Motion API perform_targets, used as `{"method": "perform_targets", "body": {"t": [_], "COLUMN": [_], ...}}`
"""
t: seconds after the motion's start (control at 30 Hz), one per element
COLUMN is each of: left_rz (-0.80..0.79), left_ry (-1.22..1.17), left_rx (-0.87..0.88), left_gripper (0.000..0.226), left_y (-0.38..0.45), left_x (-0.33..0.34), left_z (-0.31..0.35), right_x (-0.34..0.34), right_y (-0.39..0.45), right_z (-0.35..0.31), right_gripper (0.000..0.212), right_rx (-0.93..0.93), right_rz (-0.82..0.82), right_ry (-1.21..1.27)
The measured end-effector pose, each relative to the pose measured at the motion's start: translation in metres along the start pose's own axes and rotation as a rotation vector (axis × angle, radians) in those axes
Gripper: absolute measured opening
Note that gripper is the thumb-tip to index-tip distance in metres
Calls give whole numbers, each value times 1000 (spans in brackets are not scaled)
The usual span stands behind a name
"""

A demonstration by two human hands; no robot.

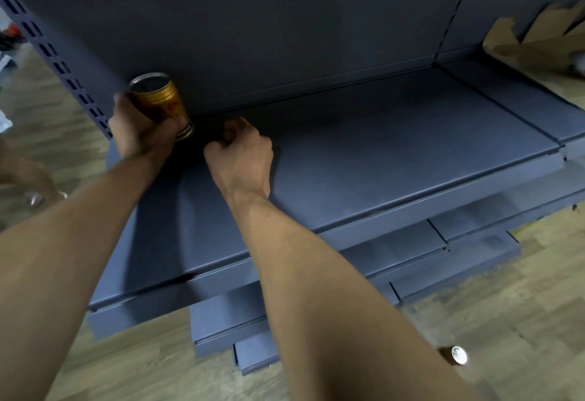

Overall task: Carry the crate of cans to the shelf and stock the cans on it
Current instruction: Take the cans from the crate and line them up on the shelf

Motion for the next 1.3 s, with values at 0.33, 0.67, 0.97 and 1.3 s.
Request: {"method": "perform_targets", "body": {"t": [0.33, 0.67, 0.97, 1.3], "left_rz": [-97, -101, 98, -10], "left_ry": [-4, 114, 54, -8], "left_rx": [5, 36, 54, 377], "left_gripper": [70, 62, 63, 35], "left_y": [-13, 0, -45, -190], "left_x": [4, -11, -18, 0], "left_z": [-5, -23, -1, 99], "right_x": [3, 7, 14, -107], "right_y": [-2, 4, 5, -81], "right_z": [3, 4, -3, 53], "right_gripper": [27, 9, 20, 21], "right_rx": [-16, -41, -14, 0], "right_rz": [-45, -4, 18, 429], "right_ry": [-41, -141, -103, 161]}}
Point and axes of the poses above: each hand's wrist, its own y-axis towards the middle knuckle, its own x-axis out of the palm, z = x × y, the point moved 7 cm from there along y, towards the middle knuckle, and after that the axes turned 9 degrees about x, right-handed, at the moved point
